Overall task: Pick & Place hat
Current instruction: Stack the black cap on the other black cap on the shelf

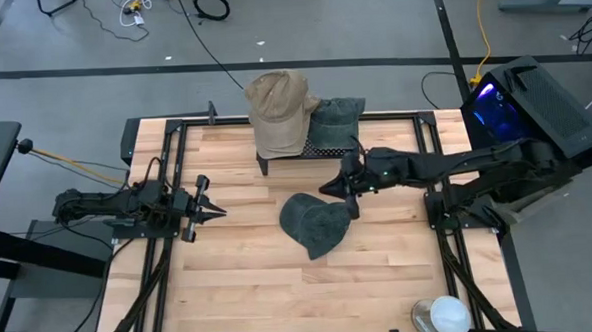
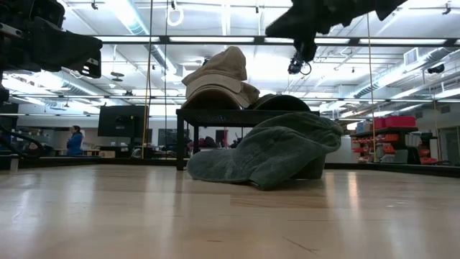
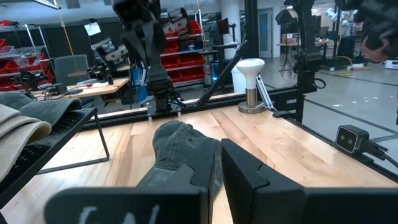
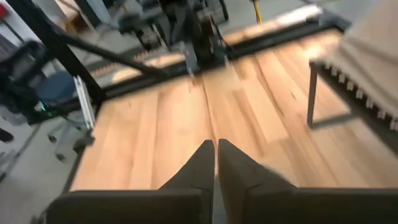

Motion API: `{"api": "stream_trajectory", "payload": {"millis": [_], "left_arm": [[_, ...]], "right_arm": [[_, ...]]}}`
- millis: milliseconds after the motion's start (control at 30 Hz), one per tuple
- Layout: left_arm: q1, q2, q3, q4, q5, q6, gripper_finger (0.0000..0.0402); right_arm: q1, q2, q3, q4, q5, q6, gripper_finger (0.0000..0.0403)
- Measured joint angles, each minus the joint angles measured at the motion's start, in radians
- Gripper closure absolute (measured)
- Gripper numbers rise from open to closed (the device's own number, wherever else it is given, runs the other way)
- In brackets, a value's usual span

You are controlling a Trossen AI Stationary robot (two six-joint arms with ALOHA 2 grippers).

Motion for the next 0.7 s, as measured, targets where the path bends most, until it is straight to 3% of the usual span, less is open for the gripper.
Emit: {"api": "stream_trajectory", "payload": {"millis": [367,700], "left_arm": [[0.0,0.0,0.0,0.0,0.0,0.0,0.0367],[0.0,0.0,0.0,0.0,0.0,0.0,0.0367]], "right_arm": [[0.002,0.077,0.0,-0.102,-0.056,0.059,0.0363],[0.026,0.086,0.0,-0.102,-0.055,0.007,0.0243]]}}
